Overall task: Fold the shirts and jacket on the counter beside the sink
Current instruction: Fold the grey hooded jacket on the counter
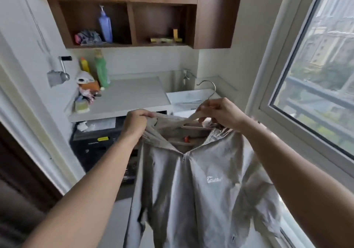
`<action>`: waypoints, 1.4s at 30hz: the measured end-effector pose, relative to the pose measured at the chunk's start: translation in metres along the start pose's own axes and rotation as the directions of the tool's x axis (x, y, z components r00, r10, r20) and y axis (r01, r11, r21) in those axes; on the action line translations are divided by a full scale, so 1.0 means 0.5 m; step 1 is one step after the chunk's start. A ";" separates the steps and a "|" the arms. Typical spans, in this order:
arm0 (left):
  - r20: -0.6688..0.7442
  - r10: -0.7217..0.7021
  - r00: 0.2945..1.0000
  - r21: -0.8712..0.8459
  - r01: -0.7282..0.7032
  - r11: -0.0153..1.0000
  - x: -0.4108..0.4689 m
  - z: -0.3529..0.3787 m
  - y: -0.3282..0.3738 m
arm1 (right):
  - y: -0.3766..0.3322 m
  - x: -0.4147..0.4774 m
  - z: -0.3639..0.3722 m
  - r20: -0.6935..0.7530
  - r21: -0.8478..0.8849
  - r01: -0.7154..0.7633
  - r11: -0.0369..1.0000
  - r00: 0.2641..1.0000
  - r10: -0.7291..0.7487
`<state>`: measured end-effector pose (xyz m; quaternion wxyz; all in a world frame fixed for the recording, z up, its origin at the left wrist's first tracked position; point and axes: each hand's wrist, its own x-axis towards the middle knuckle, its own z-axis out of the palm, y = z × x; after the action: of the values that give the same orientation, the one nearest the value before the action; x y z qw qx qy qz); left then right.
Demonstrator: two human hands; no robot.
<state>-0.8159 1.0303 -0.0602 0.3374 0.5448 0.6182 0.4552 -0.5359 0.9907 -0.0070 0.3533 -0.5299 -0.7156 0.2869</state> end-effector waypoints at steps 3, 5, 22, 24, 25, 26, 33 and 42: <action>-0.019 -0.081 0.997 -0.078 0.079 0.994 0.124 -0.047 -0.047 | 0.016 0.132 0.037 0.001 0.154 0.025 0.988 1.000 -0.026; 0.054 -0.119 0.991 -0.127 0.125 0.984 0.212 -0.067 -0.072 | 0.030 0.224 0.060 -0.001 0.238 0.030 0.971 1.000 -0.031; 0.188 0.198 0.962 -0.159 -0.170 0.973 0.907 -0.067 -0.094 | 0.058 0.884 0.078 -0.455 0.780 0.242 0.578 0.852 0.258; 0.166 0.204 0.965 -0.166 -0.177 0.970 0.953 -0.028 -0.092 | 0.075 0.935 0.040 -0.523 0.753 0.301 0.585 0.813 0.254; 0.147 0.201 0.968 -0.175 -0.175 0.969 0.973 -0.010 -0.094 | 0.086 0.955 0.022 -0.555 0.726 0.312 0.614 0.792 0.254; 0.134 0.197 0.971 -0.186 -0.170 0.968 0.995 0.006 -0.098 | 0.103 0.976 0.006 -0.586 0.686 0.301 0.663 0.768 0.258; 0.109 0.158 0.981 -0.215 -0.132 0.968 1.175 0.110 -0.099 | 0.357 1.121 -0.076 -0.593 0.196 -0.314 0.929 0.716 0.367; 0.069 0.099 0.993 -0.157 -0.087 0.984 1.376 0.290 -0.083 | 0.708 1.292 -0.123 -0.442 -0.108 -0.645 0.757 0.713 0.545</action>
<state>-0.8218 1.7337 -0.0963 0.3803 0.5624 0.5416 0.4956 -0.4113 1.7109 -0.1186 0.3030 -0.8192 -0.4515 0.1824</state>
